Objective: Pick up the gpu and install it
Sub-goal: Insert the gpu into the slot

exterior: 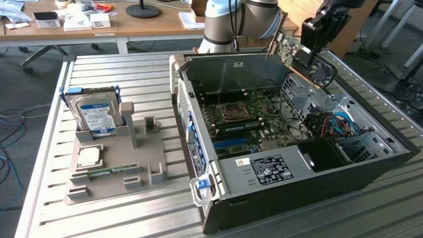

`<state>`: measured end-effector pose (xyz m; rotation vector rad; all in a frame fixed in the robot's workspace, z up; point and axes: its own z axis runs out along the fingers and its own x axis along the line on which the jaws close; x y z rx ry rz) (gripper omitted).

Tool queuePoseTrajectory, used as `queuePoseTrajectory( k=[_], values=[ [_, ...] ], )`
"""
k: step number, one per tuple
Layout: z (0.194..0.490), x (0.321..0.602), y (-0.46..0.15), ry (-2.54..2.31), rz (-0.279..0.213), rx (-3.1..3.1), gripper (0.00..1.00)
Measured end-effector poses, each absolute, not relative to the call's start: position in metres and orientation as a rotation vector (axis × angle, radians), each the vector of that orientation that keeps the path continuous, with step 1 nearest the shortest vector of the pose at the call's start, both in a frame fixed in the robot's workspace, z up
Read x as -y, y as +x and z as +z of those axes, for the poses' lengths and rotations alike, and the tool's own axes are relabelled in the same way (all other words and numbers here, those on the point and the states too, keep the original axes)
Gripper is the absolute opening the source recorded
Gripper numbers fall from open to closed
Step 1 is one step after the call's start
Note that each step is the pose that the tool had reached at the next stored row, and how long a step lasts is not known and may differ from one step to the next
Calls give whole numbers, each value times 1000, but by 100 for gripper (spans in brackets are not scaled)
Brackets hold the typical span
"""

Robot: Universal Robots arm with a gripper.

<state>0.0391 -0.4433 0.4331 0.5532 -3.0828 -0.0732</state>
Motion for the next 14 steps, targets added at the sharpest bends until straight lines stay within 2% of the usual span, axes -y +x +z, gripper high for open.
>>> queuePoseTrajectory(
  k=[14],
  values=[
    [433,443,39,914,-71,2990,27]
  ],
)
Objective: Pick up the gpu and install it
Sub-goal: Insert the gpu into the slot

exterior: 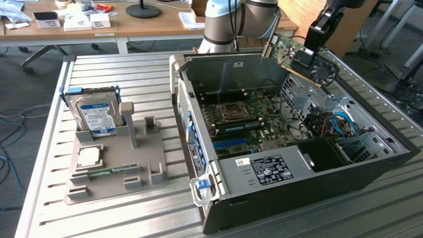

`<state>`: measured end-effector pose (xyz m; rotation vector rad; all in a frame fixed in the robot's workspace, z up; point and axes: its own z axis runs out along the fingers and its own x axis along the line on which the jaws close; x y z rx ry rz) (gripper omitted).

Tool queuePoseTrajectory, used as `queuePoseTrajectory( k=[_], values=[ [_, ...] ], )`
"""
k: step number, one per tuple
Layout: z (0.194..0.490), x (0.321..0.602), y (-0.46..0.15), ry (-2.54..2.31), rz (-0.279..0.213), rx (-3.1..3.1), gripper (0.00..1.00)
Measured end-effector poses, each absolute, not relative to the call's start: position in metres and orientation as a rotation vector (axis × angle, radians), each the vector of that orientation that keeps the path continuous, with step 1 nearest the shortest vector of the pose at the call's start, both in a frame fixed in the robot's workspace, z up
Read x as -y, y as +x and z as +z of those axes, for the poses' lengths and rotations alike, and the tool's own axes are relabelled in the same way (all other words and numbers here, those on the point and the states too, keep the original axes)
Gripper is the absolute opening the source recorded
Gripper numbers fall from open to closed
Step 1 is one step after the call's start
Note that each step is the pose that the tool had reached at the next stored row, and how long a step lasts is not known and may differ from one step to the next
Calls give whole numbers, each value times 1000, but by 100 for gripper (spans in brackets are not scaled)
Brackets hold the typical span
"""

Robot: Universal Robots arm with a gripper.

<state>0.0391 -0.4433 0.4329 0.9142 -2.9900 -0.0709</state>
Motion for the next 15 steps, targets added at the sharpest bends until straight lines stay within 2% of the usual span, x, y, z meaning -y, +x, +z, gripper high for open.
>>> queuePoseTrajectory(
  k=[15],
  values=[
    [433,443,39,1262,-68,2855,27]
  ],
)
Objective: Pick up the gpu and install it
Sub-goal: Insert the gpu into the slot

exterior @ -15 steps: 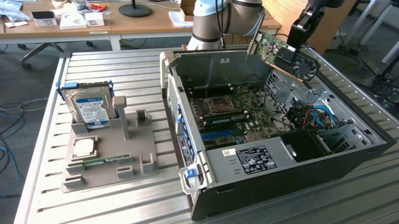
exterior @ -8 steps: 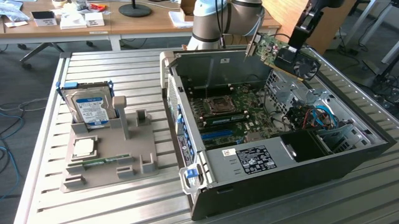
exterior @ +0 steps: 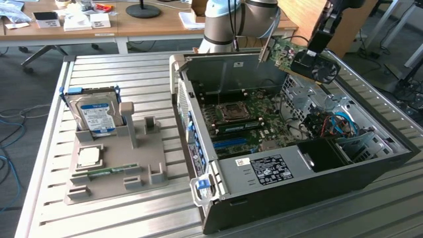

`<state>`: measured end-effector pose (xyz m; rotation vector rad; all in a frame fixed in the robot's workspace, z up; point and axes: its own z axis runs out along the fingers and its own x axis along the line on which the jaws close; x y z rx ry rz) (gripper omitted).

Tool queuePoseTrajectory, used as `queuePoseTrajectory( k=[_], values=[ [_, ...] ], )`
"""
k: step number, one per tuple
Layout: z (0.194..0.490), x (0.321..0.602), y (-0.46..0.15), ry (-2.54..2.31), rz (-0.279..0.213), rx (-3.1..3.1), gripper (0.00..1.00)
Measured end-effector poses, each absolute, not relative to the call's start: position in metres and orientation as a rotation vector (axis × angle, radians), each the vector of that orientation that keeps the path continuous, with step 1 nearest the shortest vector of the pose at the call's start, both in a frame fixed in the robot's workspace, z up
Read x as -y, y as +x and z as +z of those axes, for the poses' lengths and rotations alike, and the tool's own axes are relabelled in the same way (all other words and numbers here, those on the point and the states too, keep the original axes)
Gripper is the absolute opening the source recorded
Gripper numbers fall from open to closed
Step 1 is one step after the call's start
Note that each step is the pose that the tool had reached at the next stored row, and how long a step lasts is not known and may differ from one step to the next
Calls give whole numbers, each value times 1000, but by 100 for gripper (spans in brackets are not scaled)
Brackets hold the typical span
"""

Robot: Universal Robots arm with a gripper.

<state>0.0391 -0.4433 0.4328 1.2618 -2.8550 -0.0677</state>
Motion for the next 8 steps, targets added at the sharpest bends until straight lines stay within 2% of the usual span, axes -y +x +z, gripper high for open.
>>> queuePoseTrajectory(
  k=[8],
  values=[
    [433,443,39,1439,-66,2767,27]
  ],
)
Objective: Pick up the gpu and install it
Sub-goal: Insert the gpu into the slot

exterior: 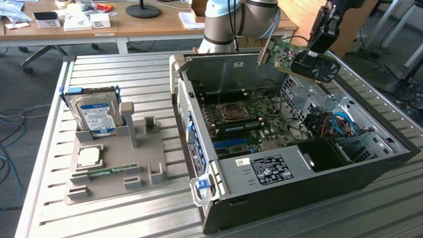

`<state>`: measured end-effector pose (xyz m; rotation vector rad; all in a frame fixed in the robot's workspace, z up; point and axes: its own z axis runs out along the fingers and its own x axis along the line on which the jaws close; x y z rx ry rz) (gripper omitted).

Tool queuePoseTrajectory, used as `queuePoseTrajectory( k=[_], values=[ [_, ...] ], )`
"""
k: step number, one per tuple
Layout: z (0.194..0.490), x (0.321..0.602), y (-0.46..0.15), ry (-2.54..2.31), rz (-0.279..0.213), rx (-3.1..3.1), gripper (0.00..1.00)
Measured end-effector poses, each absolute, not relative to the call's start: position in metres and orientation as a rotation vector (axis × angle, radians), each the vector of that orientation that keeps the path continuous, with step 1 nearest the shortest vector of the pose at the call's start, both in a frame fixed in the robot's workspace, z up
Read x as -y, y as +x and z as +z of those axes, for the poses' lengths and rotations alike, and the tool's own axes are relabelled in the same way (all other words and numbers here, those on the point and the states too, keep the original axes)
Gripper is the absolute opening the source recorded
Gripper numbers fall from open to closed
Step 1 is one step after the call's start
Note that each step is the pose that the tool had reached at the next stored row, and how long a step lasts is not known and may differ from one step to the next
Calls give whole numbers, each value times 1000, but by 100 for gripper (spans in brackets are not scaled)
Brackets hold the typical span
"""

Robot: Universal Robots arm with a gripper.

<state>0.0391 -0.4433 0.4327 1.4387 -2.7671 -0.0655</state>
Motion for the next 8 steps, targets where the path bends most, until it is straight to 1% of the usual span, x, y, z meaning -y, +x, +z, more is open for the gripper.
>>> queuePoseTrajectory(
  k=[7,8],
  values=[
    [433,443,39,1607,-63,2670,27],
    [432,443,39,1700,-62,2610,27]
  ],
)
